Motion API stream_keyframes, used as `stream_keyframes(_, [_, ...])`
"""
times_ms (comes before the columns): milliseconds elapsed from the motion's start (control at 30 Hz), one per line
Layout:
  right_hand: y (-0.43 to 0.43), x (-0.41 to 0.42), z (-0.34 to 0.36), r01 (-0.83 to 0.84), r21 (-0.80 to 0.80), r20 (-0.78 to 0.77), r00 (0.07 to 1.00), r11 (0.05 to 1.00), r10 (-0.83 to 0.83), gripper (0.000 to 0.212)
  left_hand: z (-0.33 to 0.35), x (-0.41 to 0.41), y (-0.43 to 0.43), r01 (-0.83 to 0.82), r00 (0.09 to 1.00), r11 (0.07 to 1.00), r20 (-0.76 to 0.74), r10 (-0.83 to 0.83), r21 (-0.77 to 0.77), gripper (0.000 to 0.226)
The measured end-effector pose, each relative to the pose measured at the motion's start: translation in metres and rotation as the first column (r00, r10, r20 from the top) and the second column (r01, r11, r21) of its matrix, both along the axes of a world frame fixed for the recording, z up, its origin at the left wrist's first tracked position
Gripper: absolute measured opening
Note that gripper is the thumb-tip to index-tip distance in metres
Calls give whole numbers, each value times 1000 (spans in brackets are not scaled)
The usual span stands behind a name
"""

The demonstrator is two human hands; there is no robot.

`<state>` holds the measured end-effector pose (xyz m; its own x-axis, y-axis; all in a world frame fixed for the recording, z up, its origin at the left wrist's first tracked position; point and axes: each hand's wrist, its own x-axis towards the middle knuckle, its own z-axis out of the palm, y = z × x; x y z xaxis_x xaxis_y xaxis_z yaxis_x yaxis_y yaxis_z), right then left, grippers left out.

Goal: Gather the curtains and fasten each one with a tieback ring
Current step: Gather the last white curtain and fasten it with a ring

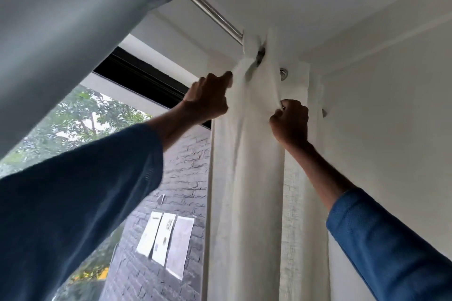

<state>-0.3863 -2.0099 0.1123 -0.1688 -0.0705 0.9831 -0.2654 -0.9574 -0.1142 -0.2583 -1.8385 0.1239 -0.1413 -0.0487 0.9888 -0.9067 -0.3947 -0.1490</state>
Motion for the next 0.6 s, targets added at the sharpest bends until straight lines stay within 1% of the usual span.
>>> stream_keyframes(100, [6,10,0,-10,14,15,1000,1000,9,46,7,18,36,-33,999,999,-6,33,-17,47])
stream_keyframes(167, [11,16,1,-44,0,45,998,999,44,44,11,25,60,-73,997,997,-5,72,-25,45])
stream_keyframes(267, [16,22,3,-109,-8,71,992,994,109,29,9,38,101,-133,991,986,-28,131,-105,39])
stream_keyframes(400, [29,34,6,-143,20,55,988,989,142,14,-3,60,161,-140,990,953,-23,139,-270,30])
stream_keyframes(500, [47,48,8,-230,15,75,971,973,229,23,-9,59,169,-153,988,961,-2,157,-228,28])
stream_keyframes(567, [60,56,8,-286,16,98,954,958,283,30,-10,51,161,-110,992,976,33,118,-187,28])
stream_keyframes(600, [64,59,9,-333,29,118,937,942,328,37,-10,47,156,-83,995,982,44,92,-171,27])
